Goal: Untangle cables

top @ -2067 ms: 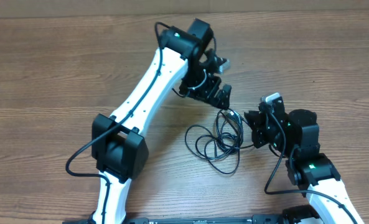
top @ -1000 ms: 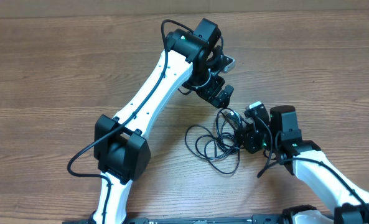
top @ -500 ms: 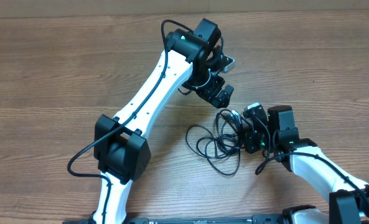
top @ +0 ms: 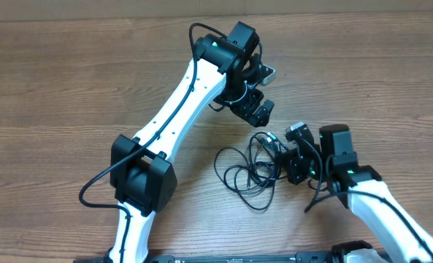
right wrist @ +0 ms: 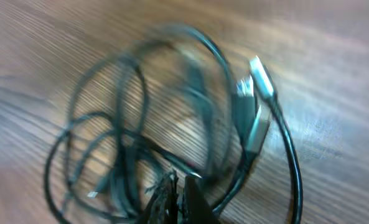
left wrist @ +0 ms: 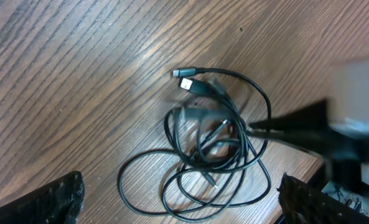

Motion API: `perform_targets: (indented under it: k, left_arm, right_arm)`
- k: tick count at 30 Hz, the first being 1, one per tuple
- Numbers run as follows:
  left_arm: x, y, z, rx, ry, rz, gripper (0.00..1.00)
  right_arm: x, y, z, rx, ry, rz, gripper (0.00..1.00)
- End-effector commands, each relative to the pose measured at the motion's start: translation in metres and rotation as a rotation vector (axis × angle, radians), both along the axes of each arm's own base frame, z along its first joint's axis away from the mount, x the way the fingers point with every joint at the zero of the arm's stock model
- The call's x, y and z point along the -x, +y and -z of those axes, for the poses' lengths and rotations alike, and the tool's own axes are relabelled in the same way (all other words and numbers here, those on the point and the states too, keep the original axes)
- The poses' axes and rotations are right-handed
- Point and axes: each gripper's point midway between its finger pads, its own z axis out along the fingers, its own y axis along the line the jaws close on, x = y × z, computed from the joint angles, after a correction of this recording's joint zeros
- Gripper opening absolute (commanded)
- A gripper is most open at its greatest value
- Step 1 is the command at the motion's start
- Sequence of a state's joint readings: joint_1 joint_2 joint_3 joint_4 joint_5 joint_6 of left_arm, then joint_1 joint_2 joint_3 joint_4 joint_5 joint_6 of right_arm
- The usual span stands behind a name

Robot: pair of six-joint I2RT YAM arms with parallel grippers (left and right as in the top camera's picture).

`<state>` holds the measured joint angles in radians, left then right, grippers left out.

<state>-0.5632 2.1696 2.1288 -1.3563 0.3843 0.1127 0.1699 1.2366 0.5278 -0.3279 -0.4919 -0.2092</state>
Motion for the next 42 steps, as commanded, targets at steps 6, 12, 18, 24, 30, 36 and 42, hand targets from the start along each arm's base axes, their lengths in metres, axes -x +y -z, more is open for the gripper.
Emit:
perform_targets:
  k: [6, 12, 18, 24, 30, 36, 42]
  left_arm:
    - [-0.005, -0.002, -0.004, 0.011, -0.026, 0.018, 0.99]
    - [-0.005, -0.002, -0.004, 0.010, -0.027, 0.018, 1.00]
    - [-0.007, 0.002, -0.002, -0.011, -0.039, 0.013, 1.00]
    - [-0.007, 0.002, -0.002, -0.012, -0.041, 0.013, 1.00]
    - [-0.007, 0.002, -0.002, -0.013, -0.040, 0.013, 1.00]
    - [-0.007, 0.002, -0.002, -0.013, -0.040, 0.013, 1.00]
    - [-0.007, 0.002, -0.002, -0.013, -0.040, 0.013, 1.00]
  right_arm:
    - [-0.013, 0.003, -0.071, -0.046, -0.222, -0.002, 0.04]
    - [-0.018, -0.012, -0.058, 0.039, -0.202, 0.059, 0.22]
    - [-0.022, -0.021, -0.035, 0.102, -0.142, 0.094, 0.44]
    - [-0.018, -0.022, 0.002, 0.130, -0.011, 0.085, 0.47]
    - [-0.013, -0.022, 0.021, 0.142, 0.059, 0.078, 0.54]
    - [-0.015, -0.022, 0.022, 0.166, 0.027, 0.038, 0.55]
    - [-0.019, -0.021, 0.019, 0.164, 0.005, 0.042, 0.55]
